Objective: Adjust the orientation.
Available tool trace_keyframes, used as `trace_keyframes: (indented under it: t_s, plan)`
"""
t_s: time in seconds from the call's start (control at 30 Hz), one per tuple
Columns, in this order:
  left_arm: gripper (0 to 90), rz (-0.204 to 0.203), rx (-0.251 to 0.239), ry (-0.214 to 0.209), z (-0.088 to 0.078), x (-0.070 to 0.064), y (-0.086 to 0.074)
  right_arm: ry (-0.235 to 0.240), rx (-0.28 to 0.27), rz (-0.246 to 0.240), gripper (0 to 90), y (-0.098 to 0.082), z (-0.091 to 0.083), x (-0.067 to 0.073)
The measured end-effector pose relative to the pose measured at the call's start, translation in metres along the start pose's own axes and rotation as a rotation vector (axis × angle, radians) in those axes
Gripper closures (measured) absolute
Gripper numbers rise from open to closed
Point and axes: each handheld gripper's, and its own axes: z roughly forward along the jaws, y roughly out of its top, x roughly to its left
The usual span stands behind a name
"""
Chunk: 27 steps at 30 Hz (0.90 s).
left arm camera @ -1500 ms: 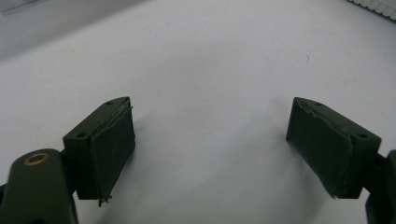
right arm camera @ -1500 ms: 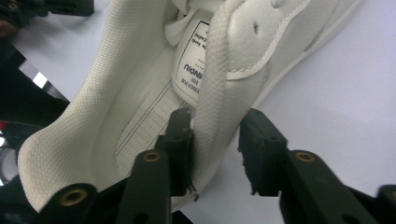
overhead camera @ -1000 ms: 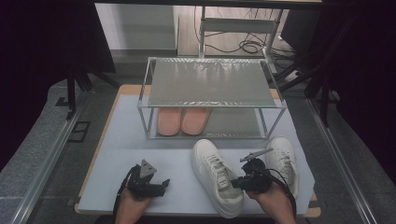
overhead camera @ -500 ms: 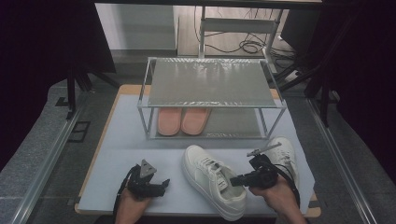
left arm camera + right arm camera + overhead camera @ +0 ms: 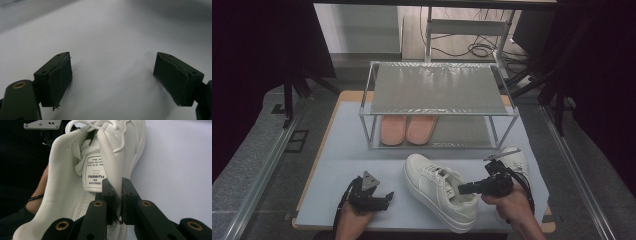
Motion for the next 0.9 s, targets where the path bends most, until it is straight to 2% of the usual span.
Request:
trace_keyframes:
  t_s: [0.17,0.37,0.9]
  plan:
    - [15.3,-0.001,0.000,0.000,0.000,0.000,0.000,0.026,-0.023,0.003,83.8,0.001,-0.003,0.001]
    - [15.3,-0.003,-0.003,0.000,0.000,0.000,0.000,0.095,-0.068,0.009,83.8,0.008,-0.013,0.005]
    - [15.3,0.005,0.001,0.001,0.000,0.000,0.000,0.190,-0.140,-0.019,83.7,0.029,-0.028,0.018]
